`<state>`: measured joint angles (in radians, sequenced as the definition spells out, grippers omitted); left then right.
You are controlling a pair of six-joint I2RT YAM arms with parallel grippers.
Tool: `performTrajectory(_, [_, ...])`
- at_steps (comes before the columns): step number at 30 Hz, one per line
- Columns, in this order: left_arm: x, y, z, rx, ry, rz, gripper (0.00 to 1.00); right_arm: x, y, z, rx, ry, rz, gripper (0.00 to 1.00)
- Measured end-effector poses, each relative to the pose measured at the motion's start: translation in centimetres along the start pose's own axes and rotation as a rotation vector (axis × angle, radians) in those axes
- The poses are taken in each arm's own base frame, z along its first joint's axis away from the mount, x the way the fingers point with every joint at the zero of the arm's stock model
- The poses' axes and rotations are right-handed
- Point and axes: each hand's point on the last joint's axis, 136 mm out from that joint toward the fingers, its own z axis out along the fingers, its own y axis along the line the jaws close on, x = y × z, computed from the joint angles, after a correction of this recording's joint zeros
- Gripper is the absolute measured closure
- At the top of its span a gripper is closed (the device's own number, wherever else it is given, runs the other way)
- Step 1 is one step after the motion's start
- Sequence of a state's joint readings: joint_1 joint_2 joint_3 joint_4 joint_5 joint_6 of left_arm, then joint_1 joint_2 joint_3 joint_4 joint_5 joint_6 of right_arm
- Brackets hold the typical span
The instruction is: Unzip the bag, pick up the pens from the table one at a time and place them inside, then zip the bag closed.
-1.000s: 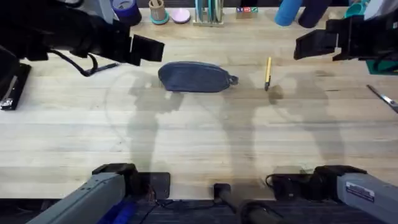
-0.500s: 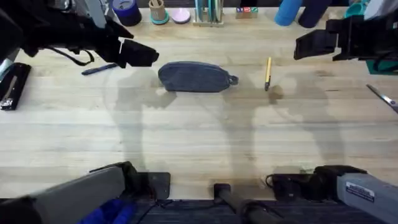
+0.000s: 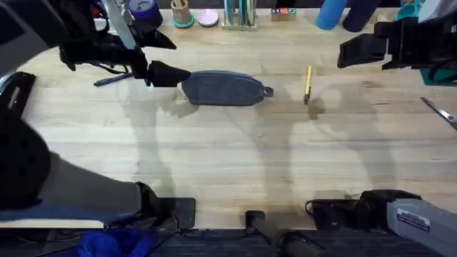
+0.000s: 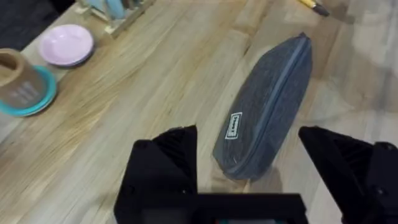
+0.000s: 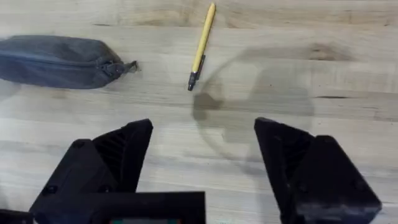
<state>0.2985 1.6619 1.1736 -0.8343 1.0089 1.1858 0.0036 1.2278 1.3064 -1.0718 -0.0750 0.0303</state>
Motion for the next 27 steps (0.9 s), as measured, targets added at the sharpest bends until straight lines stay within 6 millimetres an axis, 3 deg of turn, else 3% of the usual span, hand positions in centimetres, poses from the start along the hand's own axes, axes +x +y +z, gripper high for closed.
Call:
performTrajectory(10, [1.8, -0.2, 1.7, 0.089, -0.046, 0.008, 0.010, -0.3, 0.0, 0.0, 0.000, -0.014, -0.002, 0.005])
performTrajectory(19, [4.8, -1.1, 3.8, 0.183, -0.024, -0.094, 0.008, -1.3, 0.0, 0.0, -0.002, -0.051, -0.006, 0.005])
performTrajectory(23, [5.0, -1.0, 4.0, 0.188, -0.032, -0.096, 0.009, -1.3, 0.0, 0.0, -0.002, -0.051, -0.006, 0.005])
performTrajectory(27, [4.8, -0.8, 4.0, 0.185, -0.048, -0.083, 0.149, -1.3, 0.0, 0.0, -0.002, -0.051, -0.006, 0.005])
